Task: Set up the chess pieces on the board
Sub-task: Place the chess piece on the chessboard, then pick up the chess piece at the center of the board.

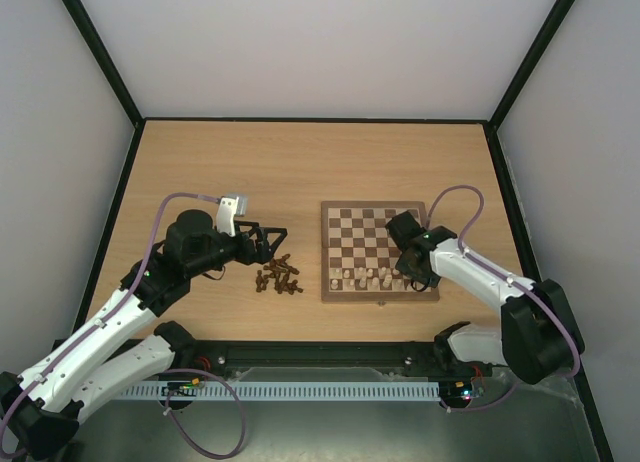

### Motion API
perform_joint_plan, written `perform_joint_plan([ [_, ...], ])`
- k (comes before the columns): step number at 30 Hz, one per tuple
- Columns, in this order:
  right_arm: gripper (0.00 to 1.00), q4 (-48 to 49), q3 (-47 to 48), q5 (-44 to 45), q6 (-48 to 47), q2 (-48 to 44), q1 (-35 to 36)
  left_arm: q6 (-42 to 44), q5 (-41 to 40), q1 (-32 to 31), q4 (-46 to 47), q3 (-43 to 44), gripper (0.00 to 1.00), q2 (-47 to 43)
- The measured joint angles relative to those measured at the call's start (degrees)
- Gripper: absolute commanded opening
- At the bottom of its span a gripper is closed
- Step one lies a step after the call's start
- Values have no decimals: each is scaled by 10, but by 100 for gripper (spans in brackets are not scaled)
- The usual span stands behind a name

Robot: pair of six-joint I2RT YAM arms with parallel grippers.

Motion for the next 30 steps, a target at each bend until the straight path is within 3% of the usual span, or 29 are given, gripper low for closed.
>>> perform_joint_plan([
  [10,31,-17,49,19,-3,-18,0,0,-2,1,0,0,99,1],
  [15,31,-16,58,21,-7,-81,0,0,-3,8,0,0,99,5],
  [18,41,-15,58,10,-15,-117,0,0,-5,12,0,0,100,11],
  [21,57,-7,58,-15,-35,-128,0,0,-10,16,0,0,99,15],
  [28,95,34,76,-88,-89,-100,0,0,-43,24,-7,1,100,29],
  [30,99,53,85,-111,-109,-86,0,0,-59,26,-13,1,99,32],
])
